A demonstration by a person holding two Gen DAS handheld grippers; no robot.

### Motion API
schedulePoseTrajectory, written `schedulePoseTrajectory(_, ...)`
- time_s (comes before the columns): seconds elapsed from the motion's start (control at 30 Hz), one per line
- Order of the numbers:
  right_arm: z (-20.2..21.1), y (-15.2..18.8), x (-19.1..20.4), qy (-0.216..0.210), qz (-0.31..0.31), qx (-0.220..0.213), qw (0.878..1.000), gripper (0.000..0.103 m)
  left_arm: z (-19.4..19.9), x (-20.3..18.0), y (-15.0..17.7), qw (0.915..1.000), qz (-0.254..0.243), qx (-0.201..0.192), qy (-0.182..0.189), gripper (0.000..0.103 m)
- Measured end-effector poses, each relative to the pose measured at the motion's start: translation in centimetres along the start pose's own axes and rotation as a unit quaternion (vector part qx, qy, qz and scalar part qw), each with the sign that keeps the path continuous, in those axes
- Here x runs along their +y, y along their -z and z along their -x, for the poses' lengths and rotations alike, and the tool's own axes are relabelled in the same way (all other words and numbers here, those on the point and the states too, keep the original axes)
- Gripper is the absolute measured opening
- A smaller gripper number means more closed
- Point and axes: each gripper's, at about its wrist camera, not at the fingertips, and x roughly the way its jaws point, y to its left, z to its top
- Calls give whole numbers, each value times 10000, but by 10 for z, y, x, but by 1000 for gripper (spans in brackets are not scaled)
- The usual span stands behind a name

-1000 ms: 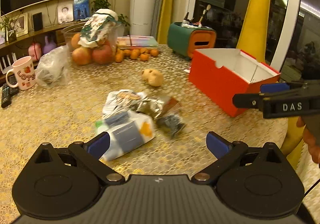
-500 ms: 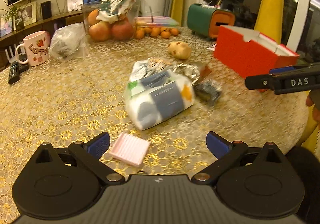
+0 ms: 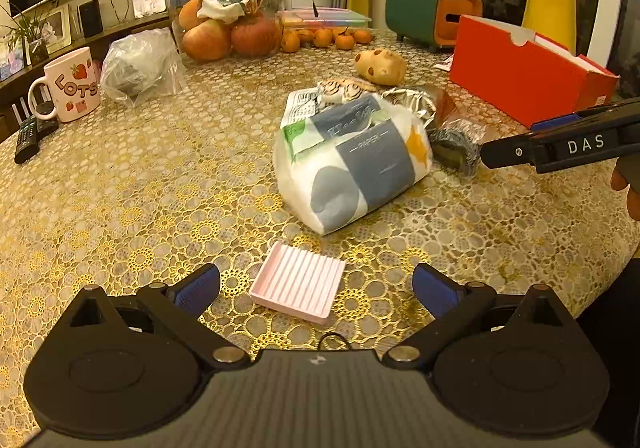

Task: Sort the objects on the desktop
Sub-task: 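Grasp the pink sticky-note pad with the left tool while the right tool grasps the black bag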

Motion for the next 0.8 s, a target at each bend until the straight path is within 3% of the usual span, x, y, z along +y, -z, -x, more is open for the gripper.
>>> schedulePoseTrajectory(0.5, -26, -2, 7, 42, 83, 144, 9999, 83, -4, 5, 5, 9998, -6, -180, -89, 102)
schedulePoseTrajectory(0.63, -30, -4, 9, 41, 135, 170, 9998, 78, -2, 5, 6, 9998, -45, -206, -47, 97)
schedulePoseTrajectory(0.8, -34, -5, 13, 20, 208, 204, 9996, 71, 2, 3, 6, 9996, -108, -247, -15, 82)
